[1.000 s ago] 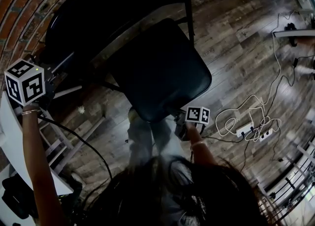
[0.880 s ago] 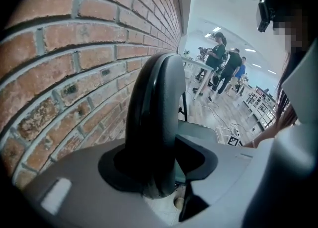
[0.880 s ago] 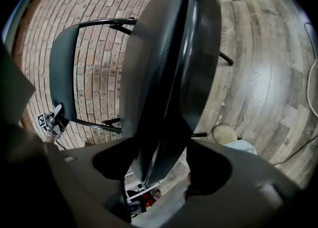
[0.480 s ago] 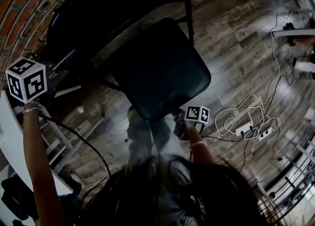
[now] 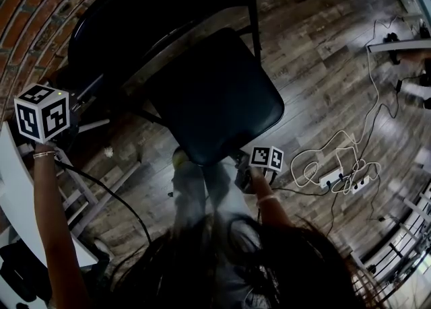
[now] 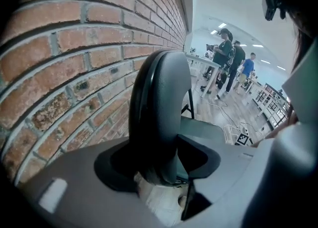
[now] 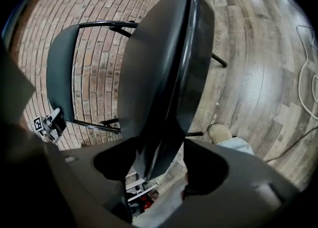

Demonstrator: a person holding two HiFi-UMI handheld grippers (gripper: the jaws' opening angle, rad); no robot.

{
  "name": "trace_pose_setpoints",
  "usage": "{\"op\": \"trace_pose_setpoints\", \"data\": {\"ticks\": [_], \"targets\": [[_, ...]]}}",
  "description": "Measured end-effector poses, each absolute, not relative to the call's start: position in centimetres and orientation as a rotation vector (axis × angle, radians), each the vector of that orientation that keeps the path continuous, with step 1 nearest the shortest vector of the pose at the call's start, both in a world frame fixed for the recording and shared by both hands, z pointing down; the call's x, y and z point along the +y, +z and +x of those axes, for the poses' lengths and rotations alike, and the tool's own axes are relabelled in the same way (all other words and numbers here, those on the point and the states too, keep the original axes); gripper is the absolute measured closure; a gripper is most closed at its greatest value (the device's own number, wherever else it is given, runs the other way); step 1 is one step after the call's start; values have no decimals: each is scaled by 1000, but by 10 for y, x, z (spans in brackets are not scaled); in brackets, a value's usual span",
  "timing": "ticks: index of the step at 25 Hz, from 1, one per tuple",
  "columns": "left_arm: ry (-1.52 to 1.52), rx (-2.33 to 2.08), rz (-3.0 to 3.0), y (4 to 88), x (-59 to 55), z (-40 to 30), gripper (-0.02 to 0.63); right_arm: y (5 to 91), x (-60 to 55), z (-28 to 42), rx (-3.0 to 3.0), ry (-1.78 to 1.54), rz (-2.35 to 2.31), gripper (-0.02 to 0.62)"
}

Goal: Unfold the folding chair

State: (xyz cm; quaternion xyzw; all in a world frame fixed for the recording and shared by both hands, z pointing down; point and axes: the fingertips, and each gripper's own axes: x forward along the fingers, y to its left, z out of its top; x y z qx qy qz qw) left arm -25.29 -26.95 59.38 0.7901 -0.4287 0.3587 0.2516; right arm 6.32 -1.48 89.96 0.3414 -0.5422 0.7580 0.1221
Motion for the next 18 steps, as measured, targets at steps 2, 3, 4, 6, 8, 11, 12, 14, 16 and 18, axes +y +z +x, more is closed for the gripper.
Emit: {"op": "trace_pose_setpoints", "data": {"ticks": [2, 3, 4, 6, 8, 11, 12, 14, 16, 18], "targets": [[987, -1170, 2130, 596, -263, -256, 362, 899, -13, 64, -1577, 2202, 993, 305], [996, -1169, 2117, 599, -259, -258, 362, 898, -12, 64, -1575, 2196, 991, 307], [1009, -1167, 2102, 603, -255, -261, 362, 898, -12, 64, -1574, 2189, 987, 311], [1036, -1165, 2067, 611, -244, -267, 362, 896, -9, 64, -1573, 2164, 973, 336], [1031, -1165, 2034, 618, -232, -273, 361, 894, -4, 65, -1580, 2118, 948, 383], [992, -1165, 1990, 623, -215, -278, 364, 888, 0, 63, -1609, 2067, 894, 396], [986, -1167, 1980, 624, -210, -279, 364, 886, 0, 63, -1614, 2064, 881, 396], [980, -1168, 1963, 627, -199, -279, 364, 883, 1, 61, -1617, 2062, 868, 396], [973, -1165, 1949, 630, -188, -279, 364, 881, 3, 60, -1619, 2049, 854, 400], [964, -1159, 1934, 633, -177, -279, 364, 879, 3, 57, -1624, 2027, 835, 402]]}}
